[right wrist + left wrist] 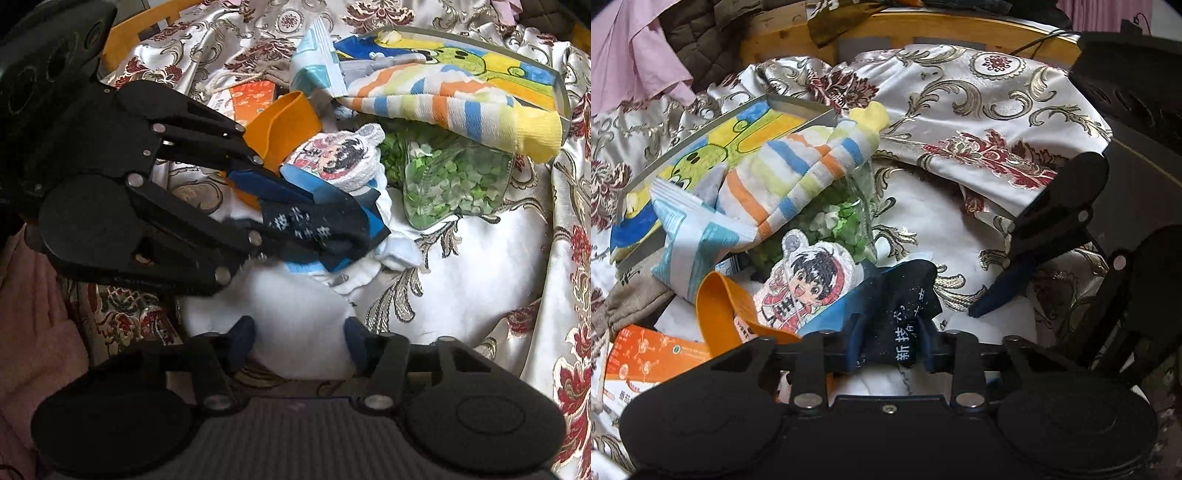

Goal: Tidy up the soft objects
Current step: 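Grasp the black printed cloth with the left tool while the right tool grasps the white cloth, then carry both cloths onto the cartoon picture tray and open both tools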

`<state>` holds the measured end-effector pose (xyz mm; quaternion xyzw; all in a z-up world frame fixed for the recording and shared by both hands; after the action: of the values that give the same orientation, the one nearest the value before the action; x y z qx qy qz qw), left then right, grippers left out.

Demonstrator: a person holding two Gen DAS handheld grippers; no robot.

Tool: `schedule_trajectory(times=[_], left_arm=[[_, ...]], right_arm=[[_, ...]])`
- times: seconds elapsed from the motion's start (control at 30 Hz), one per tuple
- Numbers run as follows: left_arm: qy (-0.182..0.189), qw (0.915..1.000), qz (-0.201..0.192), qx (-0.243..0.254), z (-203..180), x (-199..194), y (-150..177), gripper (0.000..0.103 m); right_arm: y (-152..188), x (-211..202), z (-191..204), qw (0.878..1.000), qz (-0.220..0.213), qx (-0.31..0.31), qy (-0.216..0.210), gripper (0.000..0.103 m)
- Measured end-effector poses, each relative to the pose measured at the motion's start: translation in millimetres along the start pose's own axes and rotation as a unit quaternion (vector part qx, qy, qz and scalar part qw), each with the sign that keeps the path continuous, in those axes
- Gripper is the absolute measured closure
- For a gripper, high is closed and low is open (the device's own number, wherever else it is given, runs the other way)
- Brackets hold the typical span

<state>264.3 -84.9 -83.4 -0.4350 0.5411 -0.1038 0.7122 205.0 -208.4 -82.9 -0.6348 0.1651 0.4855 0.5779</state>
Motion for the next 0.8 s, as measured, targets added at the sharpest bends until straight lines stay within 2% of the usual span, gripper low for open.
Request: schedule_trajectory(times=[0.1,0.3,0.4,0.53,0.7,0.8], left_arm=[[-0.003,0.9999,0.0,-0.017,3.8,-1.0,-0.7,0.086],[0.008,0.995,-0.02,-0.097,20.0,-12.0,-3.9,0.092],[0.013,0.9876,-0.037,-0.152,31.2,-20.3,-6.0,0.093],[0.027,0.9728,-0.065,-0.221,43.8,-34.4,-7.1,0.094],[0.049,0.9596,-0.1,-0.259,43.7,-54.1,-10.6,0.094],[0.055,0.9561,-0.113,-0.265,40.0,-63.5,-10.9,0.094]], right_arm=[[-0.4,-2.4,0.4,1.0,-0.002,0.0,0.0,0.061],[1.5,-8.7,-3.7,1.0,-0.019,0.011,0.009,0.082],[1.9,-17.8,-7.4,0.999,-0.031,0.015,0.014,0.084],[2.0,-36.9,-12.1,0.998,-0.059,0.033,0.017,0.084],[1.8,-62.0,-20.5,0.993,-0.101,0.061,0.017,0.084],[1.1,-70.3,-22.0,0.99,-0.118,0.072,0.019,0.084]])
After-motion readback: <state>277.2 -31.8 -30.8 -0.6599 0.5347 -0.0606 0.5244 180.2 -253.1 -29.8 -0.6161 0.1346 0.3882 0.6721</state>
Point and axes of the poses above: each gripper's, at about its wrist camera, not at the fingertips, and x roughly the way its jaws point, z to its left, y to its underside, the point moved 1 cm from there along x, roughly the way its jaws point, and after that the axes turned 6 degrees about -z, right-handed, at the moved point
